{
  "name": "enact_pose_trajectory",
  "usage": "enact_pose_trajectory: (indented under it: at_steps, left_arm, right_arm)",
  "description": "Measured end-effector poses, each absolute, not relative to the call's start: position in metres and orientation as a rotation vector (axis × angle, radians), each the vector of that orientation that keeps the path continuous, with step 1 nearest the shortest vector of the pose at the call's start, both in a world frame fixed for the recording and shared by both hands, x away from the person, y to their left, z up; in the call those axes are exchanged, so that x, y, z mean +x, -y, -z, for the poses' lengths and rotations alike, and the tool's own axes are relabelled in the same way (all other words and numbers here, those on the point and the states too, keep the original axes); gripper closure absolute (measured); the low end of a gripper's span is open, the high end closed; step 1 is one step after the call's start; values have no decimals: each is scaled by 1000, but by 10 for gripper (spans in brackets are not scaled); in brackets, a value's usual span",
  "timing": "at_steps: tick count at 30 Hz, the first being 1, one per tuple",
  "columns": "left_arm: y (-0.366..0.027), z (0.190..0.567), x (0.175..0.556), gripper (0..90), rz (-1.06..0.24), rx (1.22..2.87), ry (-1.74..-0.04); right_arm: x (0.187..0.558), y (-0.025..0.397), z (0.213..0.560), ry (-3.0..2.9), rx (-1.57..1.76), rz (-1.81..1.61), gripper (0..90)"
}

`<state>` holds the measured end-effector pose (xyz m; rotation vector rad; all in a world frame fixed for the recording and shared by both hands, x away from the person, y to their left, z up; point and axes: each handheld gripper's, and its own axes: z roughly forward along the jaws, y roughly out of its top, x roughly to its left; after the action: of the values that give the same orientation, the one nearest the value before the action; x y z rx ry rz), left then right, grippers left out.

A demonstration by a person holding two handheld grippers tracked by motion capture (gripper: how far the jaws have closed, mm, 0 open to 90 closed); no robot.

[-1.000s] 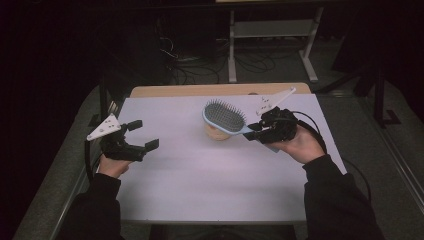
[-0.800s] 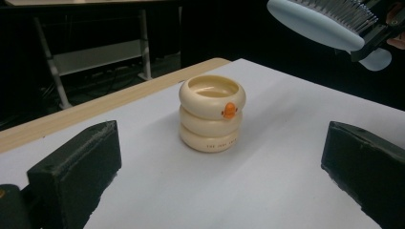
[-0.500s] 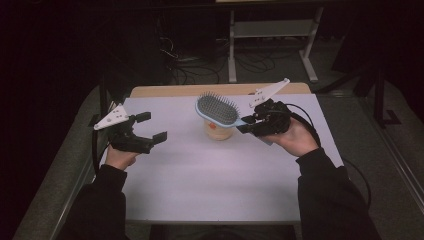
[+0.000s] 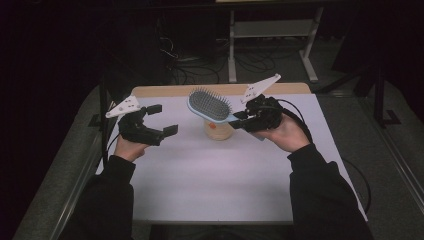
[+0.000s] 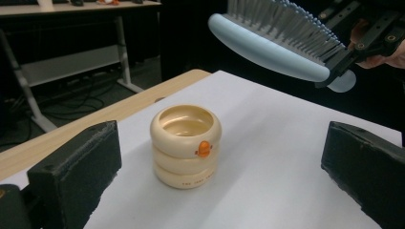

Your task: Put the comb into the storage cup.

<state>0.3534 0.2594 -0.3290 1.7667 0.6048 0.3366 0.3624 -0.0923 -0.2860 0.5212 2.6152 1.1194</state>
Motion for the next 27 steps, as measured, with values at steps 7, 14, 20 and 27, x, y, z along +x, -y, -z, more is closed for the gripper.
enact_pose_trajectory:
  at_steps: [7,14,20,27]
  left_arm:
    - [-246,328,358,0,-306,1760,-583]
    - [-232,324,364,0,-305,1752,-585]
    - [-224,323,372,0,-270,1734,-619]
    - [-214,319,379,0,-240,1716,-651]
  right_arm:
    - [365,90,284,-2599,518,-1119,682]
    - [368,88,284,-2593,518,-1129,682]
    - [372,84,285,-2595,515,-1129,682]
    - [374,79,284,-2588,513,-1120,682]
